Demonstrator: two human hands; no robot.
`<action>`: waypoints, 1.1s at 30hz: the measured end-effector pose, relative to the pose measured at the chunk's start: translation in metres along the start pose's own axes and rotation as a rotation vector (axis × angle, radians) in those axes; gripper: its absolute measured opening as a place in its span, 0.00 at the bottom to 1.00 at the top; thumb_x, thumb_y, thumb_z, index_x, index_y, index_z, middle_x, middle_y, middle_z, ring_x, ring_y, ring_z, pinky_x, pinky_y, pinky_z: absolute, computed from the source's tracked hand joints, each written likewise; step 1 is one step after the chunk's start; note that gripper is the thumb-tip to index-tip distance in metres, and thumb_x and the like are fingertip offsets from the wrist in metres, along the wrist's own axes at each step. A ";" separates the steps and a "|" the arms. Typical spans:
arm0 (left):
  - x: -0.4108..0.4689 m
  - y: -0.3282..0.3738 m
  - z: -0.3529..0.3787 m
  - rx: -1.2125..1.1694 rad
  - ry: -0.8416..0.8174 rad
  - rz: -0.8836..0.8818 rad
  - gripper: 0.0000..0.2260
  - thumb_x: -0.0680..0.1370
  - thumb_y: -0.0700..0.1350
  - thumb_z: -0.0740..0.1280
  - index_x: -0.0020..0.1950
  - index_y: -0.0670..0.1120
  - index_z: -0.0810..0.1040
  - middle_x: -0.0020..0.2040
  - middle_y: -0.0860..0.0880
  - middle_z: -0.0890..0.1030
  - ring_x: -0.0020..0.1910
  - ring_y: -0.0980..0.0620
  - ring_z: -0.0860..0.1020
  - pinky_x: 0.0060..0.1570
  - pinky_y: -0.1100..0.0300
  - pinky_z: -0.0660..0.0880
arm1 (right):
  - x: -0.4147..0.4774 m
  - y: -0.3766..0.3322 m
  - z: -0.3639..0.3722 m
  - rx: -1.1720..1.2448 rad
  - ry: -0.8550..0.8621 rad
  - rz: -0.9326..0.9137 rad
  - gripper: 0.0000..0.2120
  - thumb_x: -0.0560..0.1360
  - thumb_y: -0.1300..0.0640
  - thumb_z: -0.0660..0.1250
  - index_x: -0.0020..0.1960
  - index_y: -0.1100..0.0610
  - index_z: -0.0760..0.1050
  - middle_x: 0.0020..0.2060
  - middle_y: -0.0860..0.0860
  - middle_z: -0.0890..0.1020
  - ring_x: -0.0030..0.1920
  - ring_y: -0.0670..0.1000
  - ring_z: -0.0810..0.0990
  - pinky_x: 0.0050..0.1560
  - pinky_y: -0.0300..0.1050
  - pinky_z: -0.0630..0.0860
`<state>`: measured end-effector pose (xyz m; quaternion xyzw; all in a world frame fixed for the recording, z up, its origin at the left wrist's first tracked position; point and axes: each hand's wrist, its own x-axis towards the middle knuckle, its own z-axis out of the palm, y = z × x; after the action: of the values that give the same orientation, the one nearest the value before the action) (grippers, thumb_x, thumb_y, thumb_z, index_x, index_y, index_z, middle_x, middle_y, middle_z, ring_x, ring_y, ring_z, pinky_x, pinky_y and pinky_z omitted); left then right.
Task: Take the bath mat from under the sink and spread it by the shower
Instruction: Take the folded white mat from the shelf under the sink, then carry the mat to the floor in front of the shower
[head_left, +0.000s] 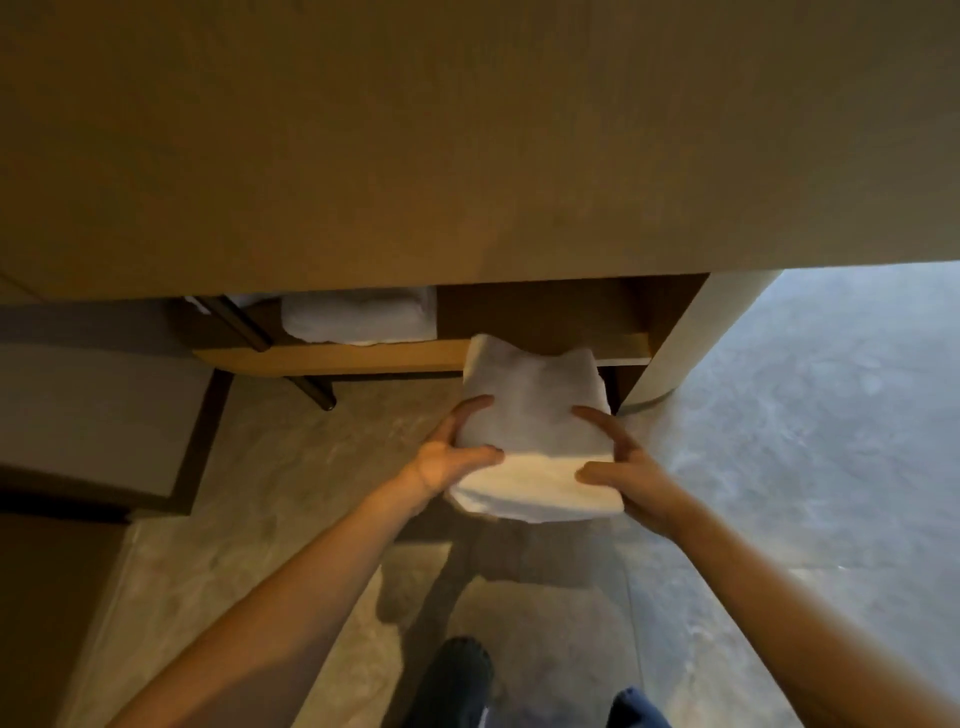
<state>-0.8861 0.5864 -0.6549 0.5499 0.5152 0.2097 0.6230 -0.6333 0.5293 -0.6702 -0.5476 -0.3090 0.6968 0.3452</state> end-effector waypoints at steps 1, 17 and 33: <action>-0.015 0.014 -0.001 -0.012 0.003 -0.047 0.27 0.73 0.40 0.74 0.66 0.58 0.69 0.65 0.53 0.70 0.62 0.53 0.72 0.47 0.76 0.72 | -0.015 -0.009 0.007 0.024 -0.013 0.045 0.35 0.64 0.58 0.77 0.64 0.34 0.71 0.63 0.52 0.70 0.61 0.59 0.74 0.49 0.51 0.82; -0.350 0.339 0.012 -0.099 0.011 -0.181 0.33 0.69 0.46 0.77 0.68 0.65 0.66 0.65 0.52 0.70 0.59 0.52 0.73 0.45 0.62 0.79 | -0.377 -0.273 0.102 -0.124 -0.099 0.074 0.37 0.65 0.58 0.78 0.68 0.37 0.69 0.67 0.48 0.66 0.64 0.58 0.71 0.54 0.53 0.81; -0.353 0.571 -0.075 0.123 0.077 0.456 0.33 0.71 0.55 0.74 0.69 0.72 0.62 0.59 0.78 0.61 0.59 0.56 0.70 0.47 0.62 0.78 | -0.457 -0.509 0.172 -0.216 0.147 -0.491 0.36 0.62 0.57 0.76 0.66 0.34 0.72 0.66 0.44 0.71 0.62 0.54 0.74 0.58 0.56 0.79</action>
<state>-0.9117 0.5047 0.0156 0.6806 0.4130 0.3341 0.5046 -0.6544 0.4365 0.0283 -0.5393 -0.4790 0.5135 0.4648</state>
